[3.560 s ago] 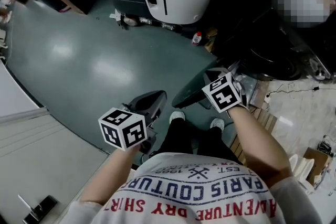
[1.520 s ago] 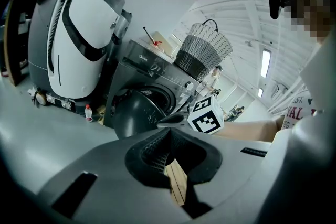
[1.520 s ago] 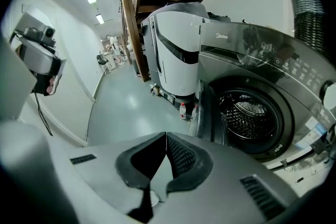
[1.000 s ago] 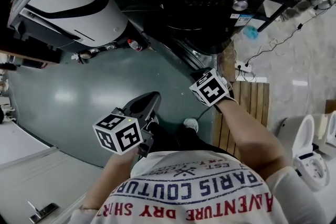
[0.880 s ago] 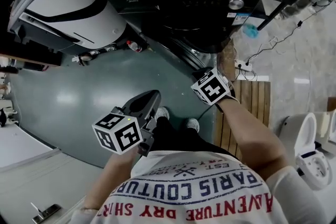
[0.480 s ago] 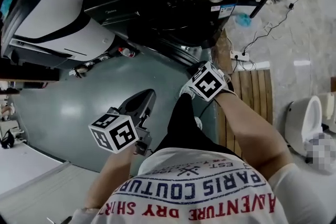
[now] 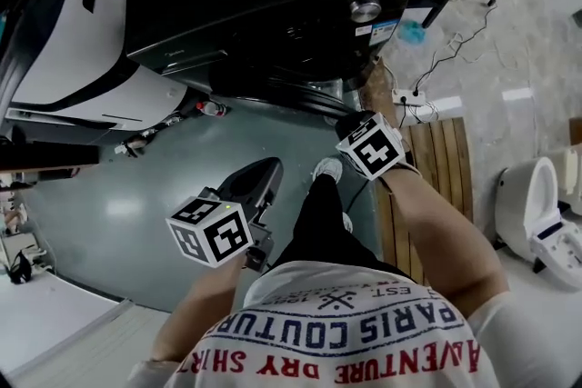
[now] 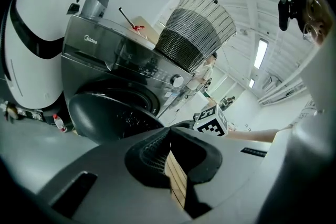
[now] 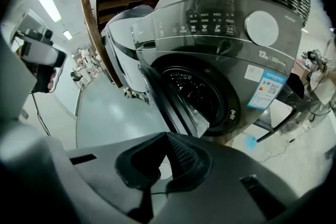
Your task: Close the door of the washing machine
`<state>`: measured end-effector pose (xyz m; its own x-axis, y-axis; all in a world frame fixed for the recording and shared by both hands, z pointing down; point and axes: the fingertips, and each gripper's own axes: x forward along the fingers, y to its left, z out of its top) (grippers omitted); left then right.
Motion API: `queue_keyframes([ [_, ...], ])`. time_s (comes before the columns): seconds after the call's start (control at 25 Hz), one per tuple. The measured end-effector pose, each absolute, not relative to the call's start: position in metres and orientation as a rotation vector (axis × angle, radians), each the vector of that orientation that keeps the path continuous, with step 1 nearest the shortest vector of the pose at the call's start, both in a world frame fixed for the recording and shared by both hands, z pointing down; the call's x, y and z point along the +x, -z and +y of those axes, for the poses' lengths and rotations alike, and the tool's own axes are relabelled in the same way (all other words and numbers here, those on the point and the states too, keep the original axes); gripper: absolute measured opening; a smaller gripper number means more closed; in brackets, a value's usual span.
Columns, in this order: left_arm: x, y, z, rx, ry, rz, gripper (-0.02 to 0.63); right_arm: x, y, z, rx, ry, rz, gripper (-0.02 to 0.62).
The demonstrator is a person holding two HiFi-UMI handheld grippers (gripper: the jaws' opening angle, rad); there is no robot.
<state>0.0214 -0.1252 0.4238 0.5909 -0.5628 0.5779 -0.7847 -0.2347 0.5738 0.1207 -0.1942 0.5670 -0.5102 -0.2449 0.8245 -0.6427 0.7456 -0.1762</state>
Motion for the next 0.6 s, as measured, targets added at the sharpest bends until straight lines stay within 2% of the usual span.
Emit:
queue_keyframes([
  [0.6, 0.005, -0.447, -0.172, 1.888, -0.290, -1.031, 0.025, 0.138, -0.569, -0.269, 0.957, -0.736, -2.083, 0.021],
])
